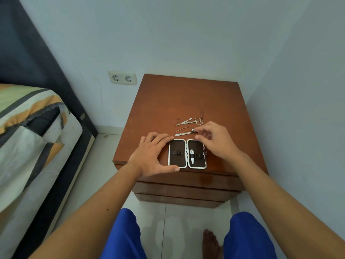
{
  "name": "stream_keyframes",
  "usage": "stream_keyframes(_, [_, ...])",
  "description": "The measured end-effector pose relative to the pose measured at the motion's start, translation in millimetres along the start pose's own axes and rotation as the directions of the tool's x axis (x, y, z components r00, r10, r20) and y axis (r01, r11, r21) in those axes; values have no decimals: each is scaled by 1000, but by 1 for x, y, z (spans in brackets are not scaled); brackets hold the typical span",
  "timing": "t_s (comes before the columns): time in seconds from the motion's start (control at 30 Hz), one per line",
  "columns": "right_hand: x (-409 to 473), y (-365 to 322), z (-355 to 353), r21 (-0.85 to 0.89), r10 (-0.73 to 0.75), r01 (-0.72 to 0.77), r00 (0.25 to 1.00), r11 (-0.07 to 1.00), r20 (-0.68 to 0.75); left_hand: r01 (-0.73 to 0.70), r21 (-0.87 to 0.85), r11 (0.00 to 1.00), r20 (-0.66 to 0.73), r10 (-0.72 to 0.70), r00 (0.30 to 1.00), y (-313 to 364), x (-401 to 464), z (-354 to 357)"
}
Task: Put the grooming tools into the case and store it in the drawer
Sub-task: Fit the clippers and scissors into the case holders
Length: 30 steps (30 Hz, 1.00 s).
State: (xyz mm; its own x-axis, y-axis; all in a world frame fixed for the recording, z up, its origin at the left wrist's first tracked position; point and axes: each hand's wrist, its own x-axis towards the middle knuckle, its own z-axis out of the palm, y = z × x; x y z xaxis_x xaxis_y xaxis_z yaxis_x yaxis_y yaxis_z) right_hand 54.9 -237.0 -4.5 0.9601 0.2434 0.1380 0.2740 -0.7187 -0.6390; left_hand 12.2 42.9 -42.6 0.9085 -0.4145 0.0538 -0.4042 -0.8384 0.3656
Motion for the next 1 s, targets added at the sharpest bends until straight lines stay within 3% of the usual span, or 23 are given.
stream_keyframes(0.07, [16, 1, 1, -139, -2, -1, 1000, 990, -20, -4, 5, 1000, 0, 4, 1000, 0, 0, 0])
stream_keyframes(0.17, [31, -1, 5, -222, -24, 38, 998, 974, 64, -10, 4, 1000, -3, 10, 1000, 0, -1, -1])
stream_keyframes(0.43, [33, 4, 6, -262, -78, 91, 995, 961, 59, -6, 13, 1000, -2, 7, 1000, 1, -1, 0])
stream_keyframes(0.6, [19, 3, -2, -124, -72, 65, 996, 990, -54, -17, 24, 1000, -11, 17, 1000, 0, 0, 1])
stream_keyframes(0.73, [-1, -2, -1, 97, 21, -8, 992, 995, -128, -16, 26, 1000, -12, 16, 1000, 0, -1, 1])
stream_keyframes(0.87, [-16, -5, 4, 303, 123, -91, 989, 948, -87, -19, 40, 999, -18, 20, 1000, 0, 0, 2])
stream_keyframes(1.0, [-23, 1, 9, 323, 147, -137, 989, 936, -5, -24, 43, 999, -36, 26, 999, 2, -1, 1])
